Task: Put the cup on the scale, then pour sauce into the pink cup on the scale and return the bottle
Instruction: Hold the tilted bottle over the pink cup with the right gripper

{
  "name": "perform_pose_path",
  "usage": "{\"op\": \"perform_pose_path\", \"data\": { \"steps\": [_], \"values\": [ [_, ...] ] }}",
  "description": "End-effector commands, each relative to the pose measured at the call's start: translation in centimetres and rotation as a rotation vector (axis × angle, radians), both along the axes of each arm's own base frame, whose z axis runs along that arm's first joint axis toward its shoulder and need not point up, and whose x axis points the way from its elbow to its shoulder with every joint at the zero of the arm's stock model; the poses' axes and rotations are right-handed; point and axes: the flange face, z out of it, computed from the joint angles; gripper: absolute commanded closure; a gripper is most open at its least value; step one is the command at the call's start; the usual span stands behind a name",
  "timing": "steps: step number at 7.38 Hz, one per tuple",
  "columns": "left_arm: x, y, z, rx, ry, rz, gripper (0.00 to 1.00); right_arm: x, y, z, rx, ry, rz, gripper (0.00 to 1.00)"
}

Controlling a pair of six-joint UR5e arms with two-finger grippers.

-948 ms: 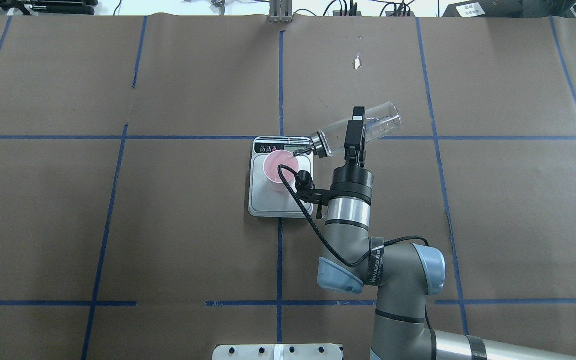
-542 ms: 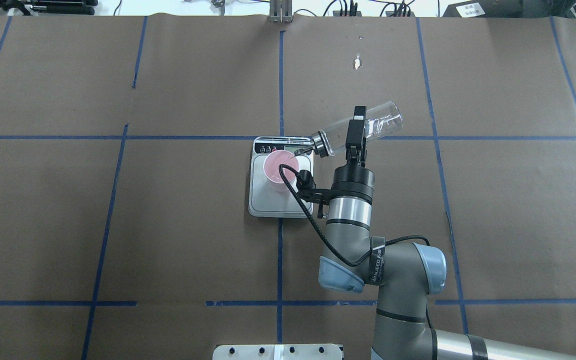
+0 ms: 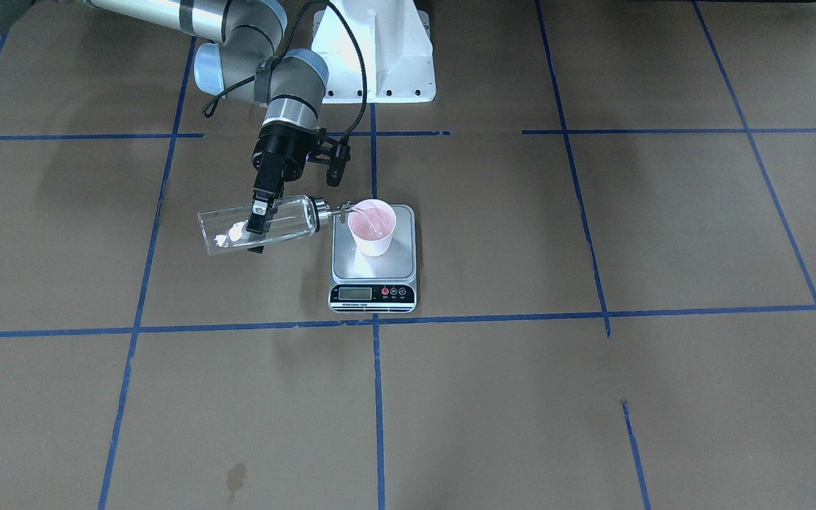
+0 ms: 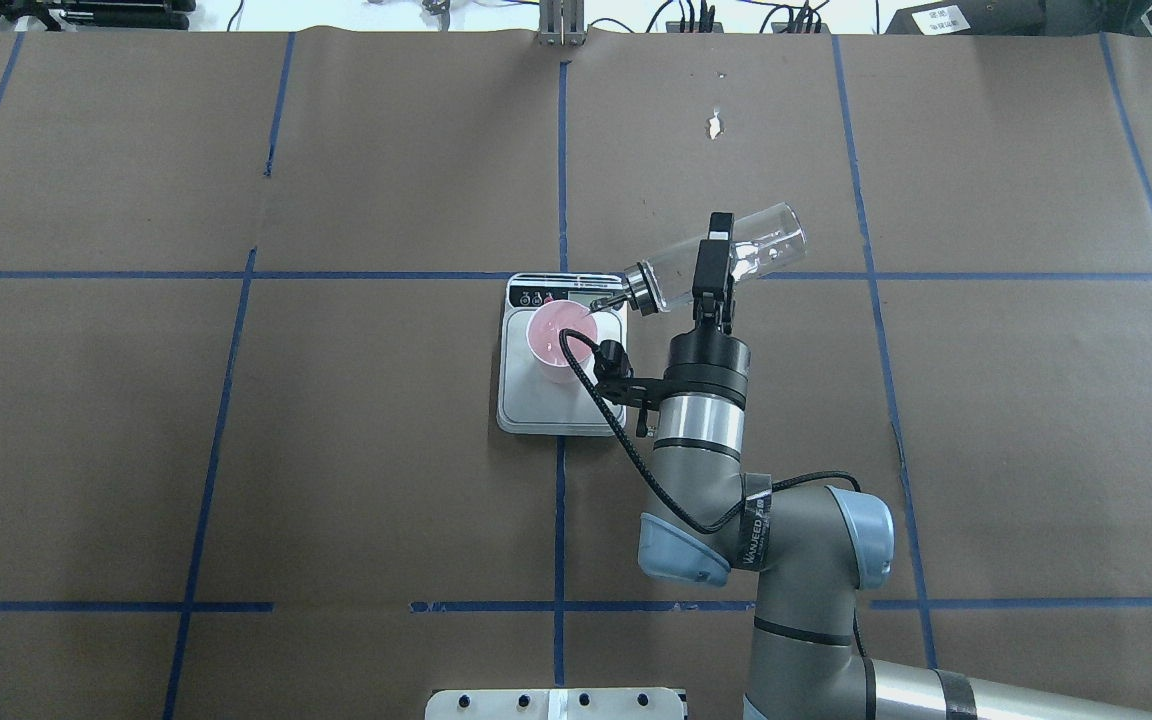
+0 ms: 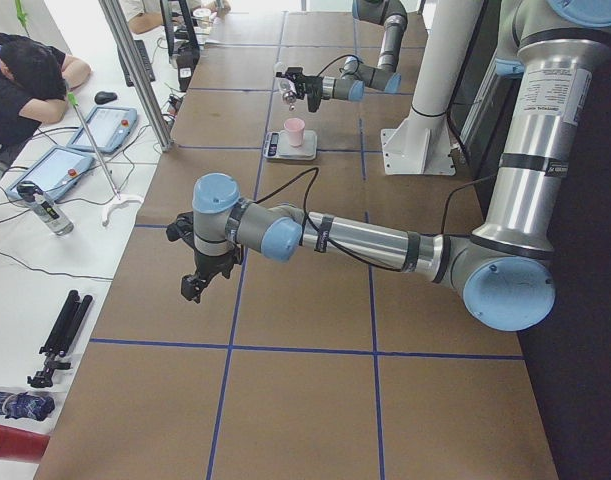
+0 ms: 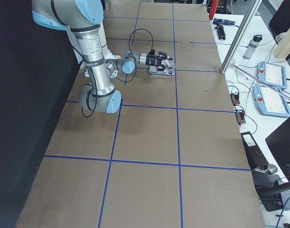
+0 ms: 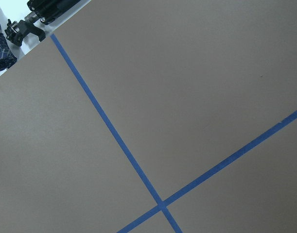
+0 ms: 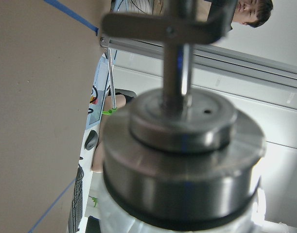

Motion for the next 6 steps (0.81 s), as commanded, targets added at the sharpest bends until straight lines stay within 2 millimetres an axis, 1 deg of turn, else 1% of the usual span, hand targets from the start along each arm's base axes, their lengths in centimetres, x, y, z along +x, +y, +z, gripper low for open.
{"op": "perform_pose_path", "data": {
  "steps": [1,6],
  "values": [
    [-0.01,0.06,0.09,-0.001,0.000,0.000,0.00,0.11,-0.03,-0.13,0.007,-0.003,0.005,1.00],
    [-0.02,0.17,0.25,-0.002,0.000,0.000,0.00,0.23,0.01,-0.85,0.012,-0.041,0.006,1.00]
  ]
}}
